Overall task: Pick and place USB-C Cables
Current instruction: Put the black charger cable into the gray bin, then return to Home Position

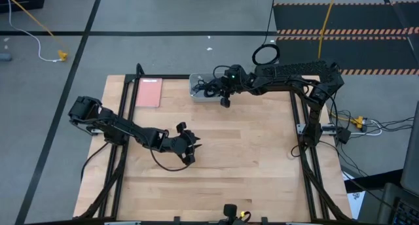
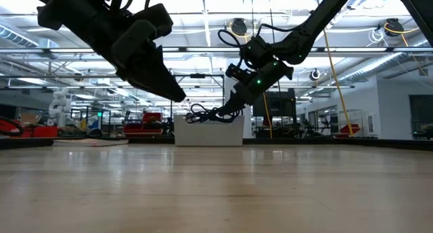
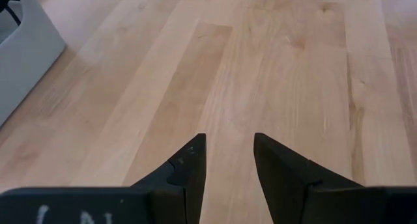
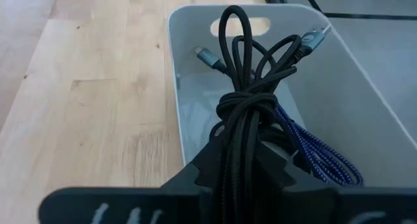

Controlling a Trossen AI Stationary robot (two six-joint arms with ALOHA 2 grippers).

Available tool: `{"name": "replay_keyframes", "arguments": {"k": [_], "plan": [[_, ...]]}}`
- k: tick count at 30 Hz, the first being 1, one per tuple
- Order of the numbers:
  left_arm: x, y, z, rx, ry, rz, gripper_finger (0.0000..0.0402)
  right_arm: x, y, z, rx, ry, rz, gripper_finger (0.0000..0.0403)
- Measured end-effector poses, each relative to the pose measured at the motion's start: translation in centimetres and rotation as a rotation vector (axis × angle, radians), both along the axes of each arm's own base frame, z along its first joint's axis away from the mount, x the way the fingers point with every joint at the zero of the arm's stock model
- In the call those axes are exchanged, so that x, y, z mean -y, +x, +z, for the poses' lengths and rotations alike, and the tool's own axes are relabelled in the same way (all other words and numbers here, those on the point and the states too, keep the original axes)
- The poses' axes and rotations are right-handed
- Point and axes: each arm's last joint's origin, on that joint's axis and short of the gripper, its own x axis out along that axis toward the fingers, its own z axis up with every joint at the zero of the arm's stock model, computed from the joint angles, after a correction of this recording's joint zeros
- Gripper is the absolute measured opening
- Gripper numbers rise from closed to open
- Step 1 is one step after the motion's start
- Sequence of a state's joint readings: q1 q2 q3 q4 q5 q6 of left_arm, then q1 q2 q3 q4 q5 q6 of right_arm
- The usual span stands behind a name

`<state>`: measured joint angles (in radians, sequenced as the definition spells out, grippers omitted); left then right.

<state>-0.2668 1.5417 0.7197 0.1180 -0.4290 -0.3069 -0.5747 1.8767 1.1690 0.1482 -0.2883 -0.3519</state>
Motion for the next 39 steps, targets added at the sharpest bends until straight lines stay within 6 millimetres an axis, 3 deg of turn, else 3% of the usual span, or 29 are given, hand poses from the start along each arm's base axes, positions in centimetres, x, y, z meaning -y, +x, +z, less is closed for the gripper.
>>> {"name": "replay_keyframes", "arguments": {"k": [7, 20, 29, 39], "plan": [[0.0, 0.3, 0.3, 0.034, 0.017, -0.017, 0.0131, 0.0, 0.0, 0.1, 0.007, -0.006, -0.002, 0.005], [-0.7, 0.7, 0.7, 0.079, 0.007, 0.008, 0.0131, 0.1, 0.0, 0.7, 0.04, 0.008, -0.022, 0.0134], [-1.0, 1.3, 1.5, 0.107, 0.006, 0.02, 0.0131, -1.1, -1.1, 5.1, 0.111, -0.01, -0.026, 0.0165], [-1.0, 1.7, 4.0, 0.174, 0.036, -0.009, 0.0131, -4.8, -3.7, 10.7, 0.133, 0.005, 0.015, 0.0171]]}}
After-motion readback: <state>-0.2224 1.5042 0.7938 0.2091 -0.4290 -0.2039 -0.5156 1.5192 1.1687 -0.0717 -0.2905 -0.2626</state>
